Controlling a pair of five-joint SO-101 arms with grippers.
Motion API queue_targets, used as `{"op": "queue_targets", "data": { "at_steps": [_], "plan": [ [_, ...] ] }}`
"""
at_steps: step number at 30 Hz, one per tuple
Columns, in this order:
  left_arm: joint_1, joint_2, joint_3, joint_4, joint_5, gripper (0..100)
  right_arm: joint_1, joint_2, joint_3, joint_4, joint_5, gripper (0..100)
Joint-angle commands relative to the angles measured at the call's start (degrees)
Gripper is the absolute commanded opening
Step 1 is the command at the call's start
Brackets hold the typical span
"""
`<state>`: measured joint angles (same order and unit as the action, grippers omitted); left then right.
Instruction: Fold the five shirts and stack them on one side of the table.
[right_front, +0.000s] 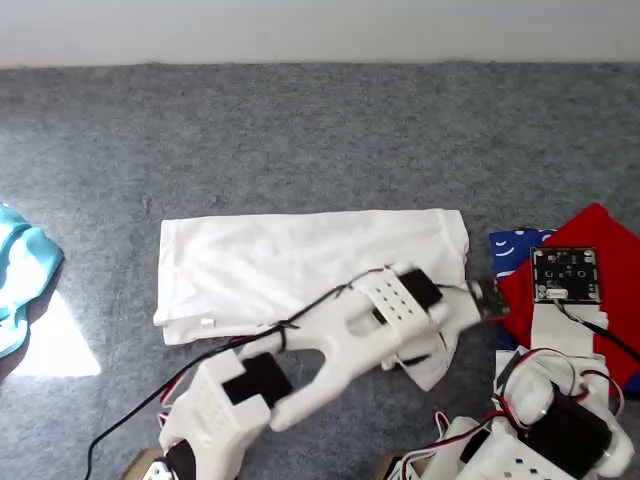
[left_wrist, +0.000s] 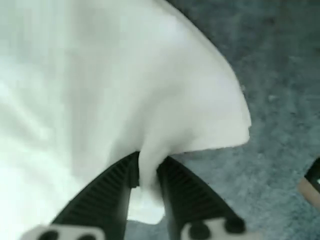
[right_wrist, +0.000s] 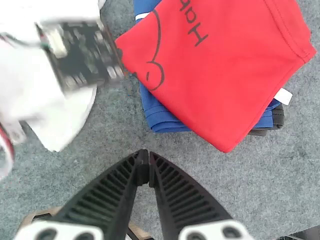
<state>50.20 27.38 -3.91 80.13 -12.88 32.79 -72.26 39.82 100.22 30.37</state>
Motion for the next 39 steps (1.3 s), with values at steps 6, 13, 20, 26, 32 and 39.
{"op": "queue_targets", "data": {
  "at_steps": [6, 13, 20, 26, 32, 39],
  "plan": [
    [-10.29, -6.42, -2.95, -7.38, 4.66, 2, 0.92, 0.04, -0.18, 1.45, 0.53, 1.0],
    [-11.69, -6.42, -3.12, -10.20, 5.10, 2, 0.92, 0.22, -0.18, 1.45, 0.53, 1.0],
    [-15.74, -6.42, -3.12, -10.37, 6.68, 17, 0.92, 0.31, -0.18, 1.45, 0.53, 1.0],
    [-21.19, -5.10, -3.03, -13.27, 5.45, 22, 0.92, 0.31, -0.18, 1.45, 0.53, 1.0],
    [-23.74, 1.76, -5.85, -12.92, 3.69, 21, 0.92, 0.31, -0.18, 1.45, 0.35, 1.0],
    [-24.97, 3.08, -18.15, -3.16, 3.69, 21, 0.92, 0.31, -0.18, 1.45, 0.26, 1.0]
  ]
}}
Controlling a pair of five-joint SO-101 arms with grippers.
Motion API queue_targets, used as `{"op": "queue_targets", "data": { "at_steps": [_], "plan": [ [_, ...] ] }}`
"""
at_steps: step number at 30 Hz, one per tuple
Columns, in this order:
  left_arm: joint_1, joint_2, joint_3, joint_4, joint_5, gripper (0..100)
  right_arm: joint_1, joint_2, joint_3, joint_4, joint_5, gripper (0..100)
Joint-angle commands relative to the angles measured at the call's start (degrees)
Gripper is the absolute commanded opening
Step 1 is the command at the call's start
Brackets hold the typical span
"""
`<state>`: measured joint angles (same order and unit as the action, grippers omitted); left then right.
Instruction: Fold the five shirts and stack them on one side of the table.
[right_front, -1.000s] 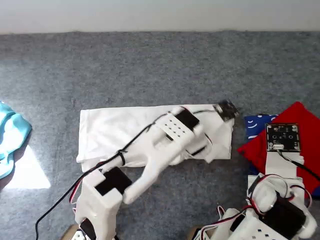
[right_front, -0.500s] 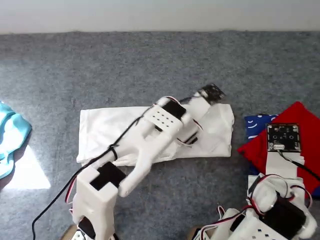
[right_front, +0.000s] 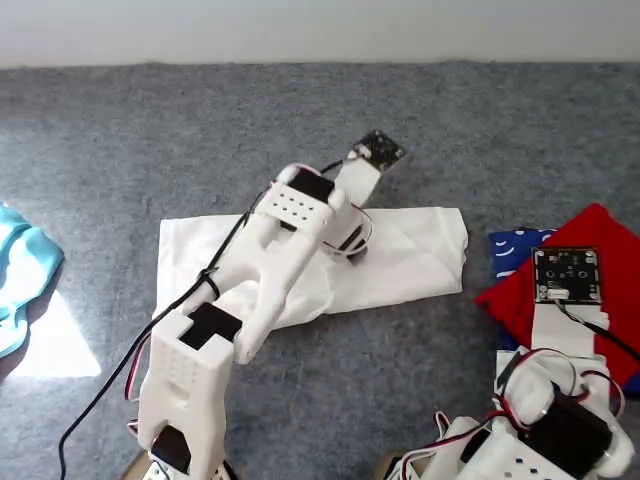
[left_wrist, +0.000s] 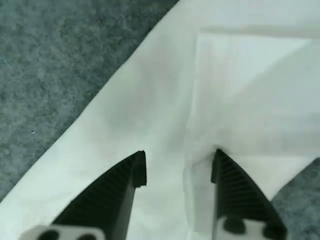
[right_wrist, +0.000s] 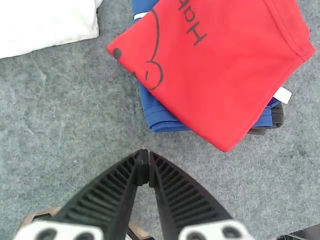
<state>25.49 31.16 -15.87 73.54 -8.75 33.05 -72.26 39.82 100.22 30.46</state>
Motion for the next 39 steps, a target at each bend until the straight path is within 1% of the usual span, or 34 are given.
{"op": "queue_targets", "data": {
  "at_steps": [1, 5, 9, 11, 13, 16, 18, 21, 26, 30, 34, 36, 39],
  "plan": [
    [-0.09, -0.79, -7.87, 4.84, -0.35, 21, 0.66, 0.31, -0.18, 1.45, 0.18, 1.0],
    [0.00, -0.35, -14.11, 10.11, -0.26, 21, 0.66, 0.31, -0.18, 1.45, 0.18, 1.0],
    [-0.70, -0.18, -14.73, 11.60, -0.26, 21, 0.66, 0.31, -0.18, 1.45, 0.09, 1.0],
    [-0.97, -0.88, -15.16, 13.71, -0.26, 21, 0.66, 0.31, -0.18, 1.45, 0.09, 1.0],
    [0.09, -1.58, -16.31, 17.14, -0.26, 21, 0.66, 0.31, -0.18, 1.45, 0.09, 1.0],
    [3.78, -2.64, -17.36, 23.56, -0.26, 21, 0.66, 0.31, -0.18, 1.45, 0.26, 1.0],
    [5.27, -3.08, -17.36, 25.23, -0.26, 19, 0.66, 0.13, -0.18, 1.45, 0.35, 1.0],
    [5.19, -2.81, -17.27, 25.49, -0.26, 16, 0.66, 0.04, -0.18, 1.45, 0.35, 1.0],
    [4.40, 0.44, -14.73, 25.05, 0.53, 16, 0.66, 0.04, -0.18, 1.45, 0.44, 1.0],
    [1.49, 6.59, -12.62, 21.01, 2.90, 16, 0.66, -0.04, -0.18, 1.45, 0.44, 1.0],
    [2.20, 13.98, -12.70, 20.13, 2.90, 16, 0.48, -0.04, -0.18, 1.45, 0.53, 1.0],
    [2.11, 15.12, -13.85, 20.66, 2.99, 16, 0.48, -0.04, -0.18, 1.45, 1.93, 1.0],
    [2.37, 14.24, -17.54, 24.09, 4.57, 14, 0.57, -0.13, -0.18, 1.45, 4.84, 1.0]
  ]
}}
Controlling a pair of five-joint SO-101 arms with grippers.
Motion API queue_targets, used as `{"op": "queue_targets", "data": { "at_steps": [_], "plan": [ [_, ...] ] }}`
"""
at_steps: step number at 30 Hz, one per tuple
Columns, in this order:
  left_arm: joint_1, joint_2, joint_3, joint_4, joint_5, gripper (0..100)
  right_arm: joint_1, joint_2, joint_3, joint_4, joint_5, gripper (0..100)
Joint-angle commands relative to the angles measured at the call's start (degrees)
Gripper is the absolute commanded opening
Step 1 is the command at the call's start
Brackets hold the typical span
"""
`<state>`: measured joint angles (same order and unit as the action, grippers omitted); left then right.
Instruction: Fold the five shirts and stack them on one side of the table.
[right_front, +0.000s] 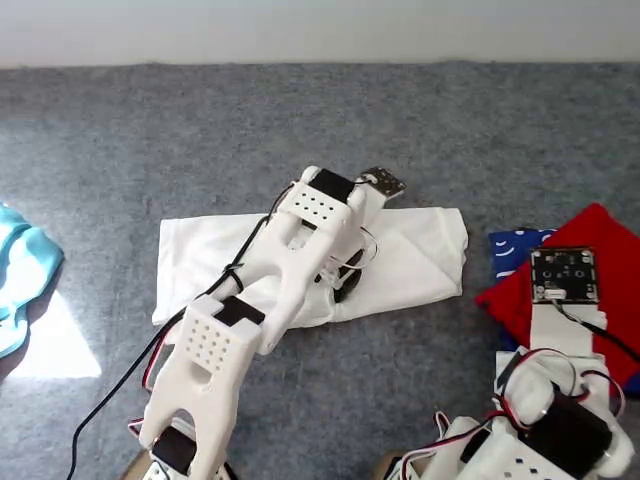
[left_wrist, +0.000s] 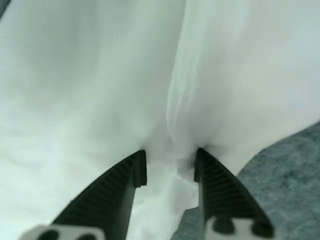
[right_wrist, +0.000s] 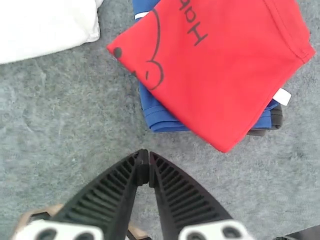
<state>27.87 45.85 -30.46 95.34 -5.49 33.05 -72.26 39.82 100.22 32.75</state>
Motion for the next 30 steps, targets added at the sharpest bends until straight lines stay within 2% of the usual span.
{"op": "queue_targets", "data": {
  "at_steps": [1, 8, 13, 17, 23, 30],
  "plan": [
    [0.18, -1.23, -4.44, 3.69, 1.23, 13, 0.57, -0.13, -0.18, 1.45, 2.99, 1.0],
    [1.67, -13.01, -6.73, 5.19, 4.22, 12, 0.66, -0.13, -0.18, 1.54, 3.34, 1.0],
    [-1.14, -21.10, -1.36, 5.19, 4.22, 12, 0.66, -0.13, -0.18, 1.54, 3.34, 1.0],
    [-8.09, -24.97, 5.23, 5.10, 4.13, 12, 0.66, -0.13, -0.18, 1.54, 3.34, 1.0],
    [-23.56, -29.27, 12.88, 5.10, 2.64, 13, 0.66, -0.22, -0.18, 1.54, 3.34, 1.0],
    [-38.86, -29.63, 16.92, 3.69, -3.52, 26, 0.66, -0.22, -0.18, 1.54, 3.34, 1.0]
  ]
}}
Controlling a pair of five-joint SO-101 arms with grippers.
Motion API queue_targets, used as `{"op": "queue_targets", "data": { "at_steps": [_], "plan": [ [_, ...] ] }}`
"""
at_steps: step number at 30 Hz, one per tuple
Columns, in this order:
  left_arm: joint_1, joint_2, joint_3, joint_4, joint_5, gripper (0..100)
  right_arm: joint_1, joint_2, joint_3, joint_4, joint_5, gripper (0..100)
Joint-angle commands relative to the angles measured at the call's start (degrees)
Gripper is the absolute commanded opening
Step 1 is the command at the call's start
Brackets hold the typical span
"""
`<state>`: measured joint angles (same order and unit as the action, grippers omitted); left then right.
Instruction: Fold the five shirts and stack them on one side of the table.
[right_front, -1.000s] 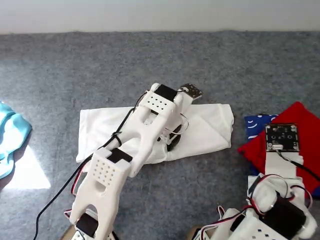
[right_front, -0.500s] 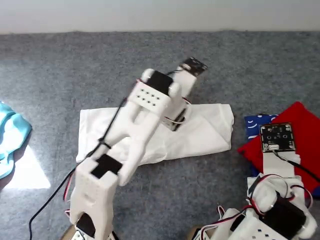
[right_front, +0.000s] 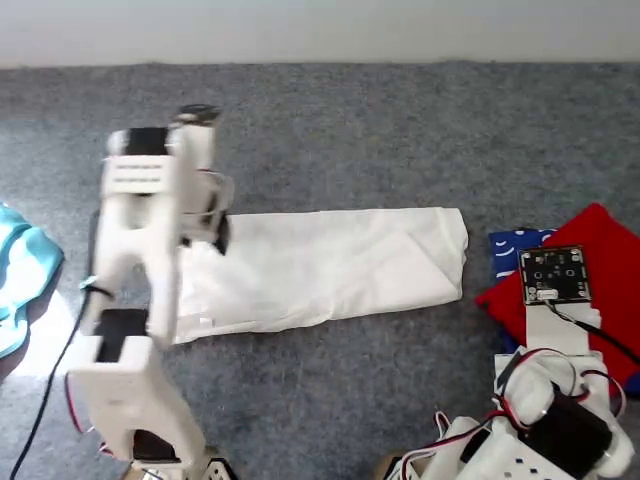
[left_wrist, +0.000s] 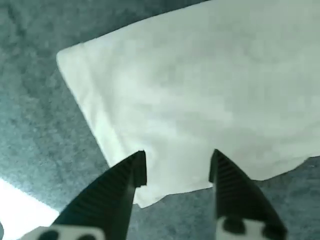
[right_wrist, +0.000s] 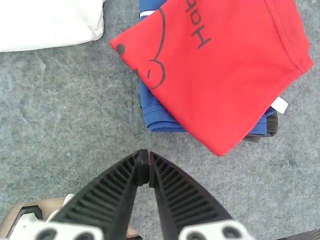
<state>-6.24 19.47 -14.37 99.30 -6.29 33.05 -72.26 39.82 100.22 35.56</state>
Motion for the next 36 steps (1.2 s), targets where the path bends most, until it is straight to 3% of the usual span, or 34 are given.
{"op": "queue_targets", "data": {
  "at_steps": [1, 11, 18, 22, 33, 36],
  "plan": [
    [-5.89, -3.25, 1.71, -1.05, -3.69, 27, 0.66, -0.22, -0.18, 1.54, 0.53, 1.0],
    [-11.69, 9.32, 7.60, -11.52, -6.33, 27, 0.66, -0.22, -0.18, 1.63, 0.53, 1.0],
    [-10.73, 14.68, 3.30, -12.48, -5.71, 26, 0.66, -0.22, -0.18, 1.63, 0.53, 1.0],
    [-7.65, 17.41, 2.42, -13.63, -0.88, 26, 0.66, -0.22, -0.18, 1.54, 0.53, 1.0],
    [-5.36, 21.89, -1.89, -14.07, 0.44, 1, 0.66, -0.22, -0.18, 1.54, 0.44, 1.0],
    [-6.07, 21.27, -2.15, -13.89, 0.44, 1, 0.66, -0.22, -0.18, 1.54, 0.44, 1.0]
  ]
}}
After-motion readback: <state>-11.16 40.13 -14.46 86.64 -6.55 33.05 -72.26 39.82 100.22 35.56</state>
